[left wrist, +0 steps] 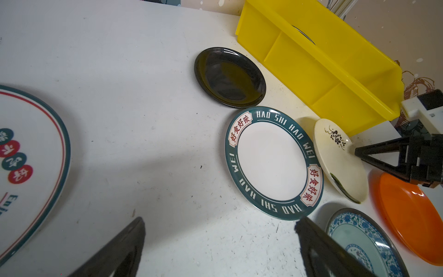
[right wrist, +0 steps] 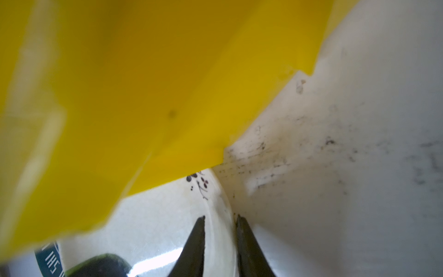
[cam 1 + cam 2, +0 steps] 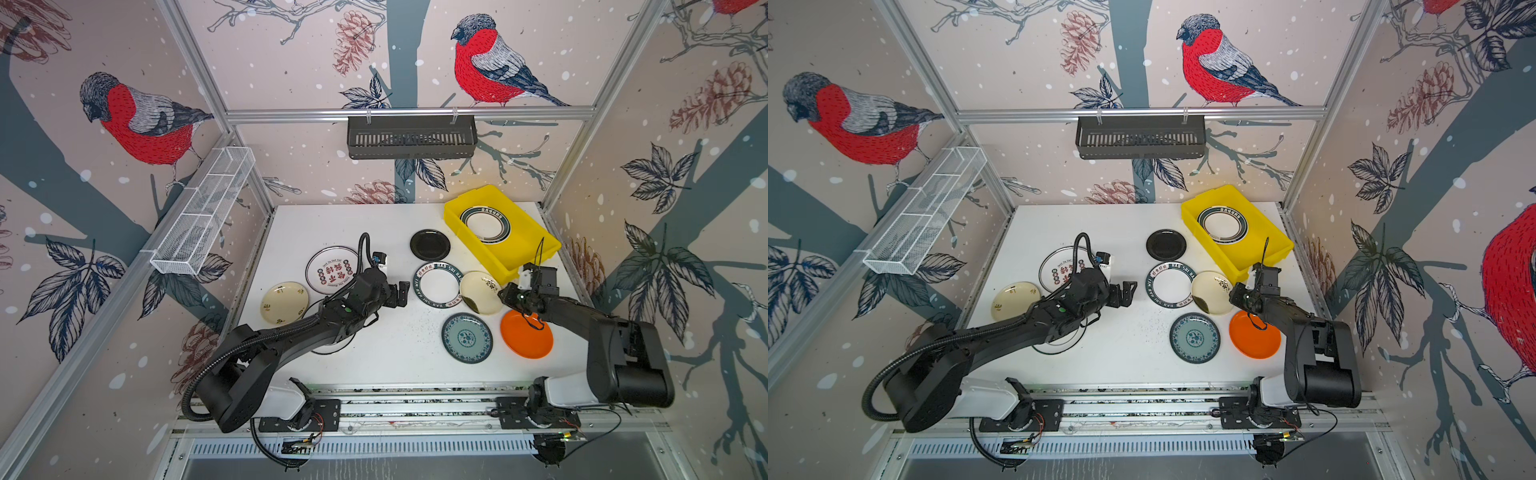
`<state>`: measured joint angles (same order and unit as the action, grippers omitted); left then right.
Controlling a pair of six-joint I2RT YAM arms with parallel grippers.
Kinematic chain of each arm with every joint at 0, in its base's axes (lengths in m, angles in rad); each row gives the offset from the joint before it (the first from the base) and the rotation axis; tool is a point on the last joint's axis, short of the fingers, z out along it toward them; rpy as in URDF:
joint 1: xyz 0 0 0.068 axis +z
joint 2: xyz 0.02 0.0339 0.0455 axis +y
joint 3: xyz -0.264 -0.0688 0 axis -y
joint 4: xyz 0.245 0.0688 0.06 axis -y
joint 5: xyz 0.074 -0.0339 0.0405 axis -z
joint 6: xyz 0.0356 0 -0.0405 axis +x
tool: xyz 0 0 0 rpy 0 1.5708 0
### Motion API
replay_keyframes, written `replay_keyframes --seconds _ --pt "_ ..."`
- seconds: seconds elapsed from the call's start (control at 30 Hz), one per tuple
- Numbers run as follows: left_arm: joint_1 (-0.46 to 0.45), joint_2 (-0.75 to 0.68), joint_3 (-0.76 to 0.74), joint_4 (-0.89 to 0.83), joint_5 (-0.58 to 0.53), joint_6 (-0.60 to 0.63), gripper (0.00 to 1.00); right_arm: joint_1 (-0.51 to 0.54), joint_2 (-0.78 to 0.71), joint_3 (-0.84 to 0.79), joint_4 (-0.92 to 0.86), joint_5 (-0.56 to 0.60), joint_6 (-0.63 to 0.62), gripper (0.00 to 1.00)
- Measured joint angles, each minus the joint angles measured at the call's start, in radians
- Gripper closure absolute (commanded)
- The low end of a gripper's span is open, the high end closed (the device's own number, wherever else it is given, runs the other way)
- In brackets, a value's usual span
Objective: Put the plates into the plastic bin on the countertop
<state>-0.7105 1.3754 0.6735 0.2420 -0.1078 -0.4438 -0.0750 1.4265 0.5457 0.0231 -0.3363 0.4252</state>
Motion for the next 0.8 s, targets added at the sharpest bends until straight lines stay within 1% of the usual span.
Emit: replay_keyframes --seconds 0.2,0.23,0.27,0.37,0.5,0.63,0.8 --pt "0.000 -0.002 0.000 -0.002 -0.005 0.000 0.02 0.007 -0.015 -0.029 0.013 -0.024 0.020 0.75" --pt "0.000 -0.003 0.000 -0.004 -0.005 0.000 0.02 0.007 -0.017 -0.035 0.016 -0.029 0.021 0.74" --pt "0.000 -0.005 0.000 -0.008 -0.006 0.000 0.02 0.007 -0.020 -0.042 0.016 -0.031 0.021 0.70" --pt "0.000 -0.013 0.000 -0.015 -0.014 0.001 0.02 0.008 -0.029 -0.061 0.016 -0.044 0.021 0.64" --pt "0.000 -0.020 0.000 -0.016 -0.024 0.007 0.02 0.003 -0.030 -0.068 0.034 -0.059 0.021 0.63" --pt "0.000 -0.021 0.000 -0.016 -0.024 0.007 0.02 0.002 -0.016 -0.067 0.050 -0.085 0.021 0.65" --pt "0.000 -0.028 0.000 -0.018 -0.024 0.007 0.02 0.002 0.001 -0.087 0.099 -0.139 0.025 0.75"
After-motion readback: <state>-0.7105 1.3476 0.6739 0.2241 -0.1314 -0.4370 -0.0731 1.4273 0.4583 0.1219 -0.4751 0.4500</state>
